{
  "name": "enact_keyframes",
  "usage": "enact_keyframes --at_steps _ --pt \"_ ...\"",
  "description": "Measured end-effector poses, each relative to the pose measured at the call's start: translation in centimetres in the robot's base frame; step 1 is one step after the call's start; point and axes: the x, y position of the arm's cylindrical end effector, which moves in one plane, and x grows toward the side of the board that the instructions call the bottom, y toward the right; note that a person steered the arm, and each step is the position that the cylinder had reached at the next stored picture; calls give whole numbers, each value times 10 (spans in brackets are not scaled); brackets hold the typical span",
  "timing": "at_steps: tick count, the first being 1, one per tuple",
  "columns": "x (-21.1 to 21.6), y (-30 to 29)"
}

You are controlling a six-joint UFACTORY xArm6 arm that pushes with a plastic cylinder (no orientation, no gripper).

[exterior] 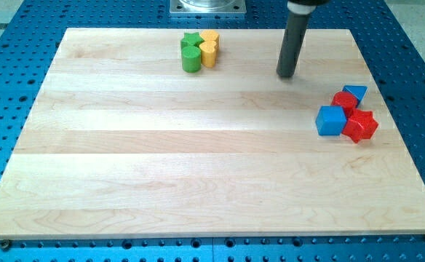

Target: Move the triangle into the red star

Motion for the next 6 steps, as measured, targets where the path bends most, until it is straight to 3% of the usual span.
enact_keyframes --at_steps 1,2,5,6 --pt "-14 39" --pt "7 77" --pt "117 98" --pt "99 121"
